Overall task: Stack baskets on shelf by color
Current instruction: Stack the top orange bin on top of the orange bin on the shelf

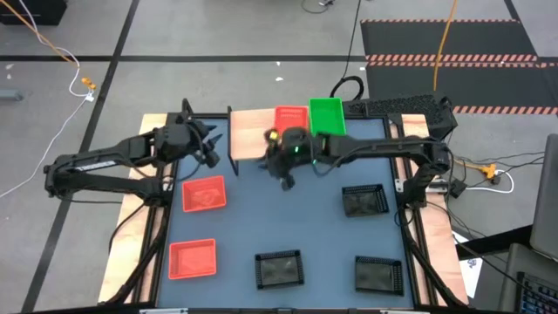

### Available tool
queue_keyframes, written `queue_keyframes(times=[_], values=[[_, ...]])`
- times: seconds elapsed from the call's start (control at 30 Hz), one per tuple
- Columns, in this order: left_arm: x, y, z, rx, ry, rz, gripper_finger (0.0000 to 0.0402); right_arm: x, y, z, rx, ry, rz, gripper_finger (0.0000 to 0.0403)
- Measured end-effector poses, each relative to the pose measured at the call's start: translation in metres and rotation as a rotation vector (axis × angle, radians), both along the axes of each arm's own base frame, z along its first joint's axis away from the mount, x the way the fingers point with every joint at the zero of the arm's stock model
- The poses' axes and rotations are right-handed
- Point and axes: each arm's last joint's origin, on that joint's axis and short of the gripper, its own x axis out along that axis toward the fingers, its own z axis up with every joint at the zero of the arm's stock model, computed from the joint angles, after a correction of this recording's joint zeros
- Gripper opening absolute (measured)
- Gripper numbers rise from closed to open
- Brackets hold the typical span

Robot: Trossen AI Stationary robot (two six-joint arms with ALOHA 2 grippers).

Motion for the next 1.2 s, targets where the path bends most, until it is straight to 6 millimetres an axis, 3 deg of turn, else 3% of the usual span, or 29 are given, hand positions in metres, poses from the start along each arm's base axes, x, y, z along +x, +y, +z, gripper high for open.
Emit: queue_keyframes(times=[0.17,0.37,0.5,0.77,1.0,1.2], values=[[-0.008,-0.007,-0.001,-0.040,0.001,-0.005,0.0152,0.028,0.022,-0.028,-0.151,-0.063,-0.029,0.0086],[-0.008,-0.007,-0.002,-0.066,-0.008,0.008,0.0152,0.084,0.027,-0.053,-0.163,0.043,-0.028,0.0161],[-0.010,-0.007,-0.004,-0.076,0.008,0.019,0.0152,0.105,0.033,-0.074,-0.154,0.068,0.024,0.0205],[-0.012,-0.006,-0.005,-0.042,0.042,0.072,0.0152,0.130,0.051,-0.143,-0.302,0.077,0.150,0.0226],[-0.011,-0.005,-0.003,-0.023,0.028,0.074,0.0152,0.137,0.062,-0.188,-0.466,0.110,0.237,0.0226],[-0.011,-0.005,-0.003,-0.020,0.024,0.072,0.0152,0.138,0.062,-0.194,-0.493,0.125,0.256,0.0219]])
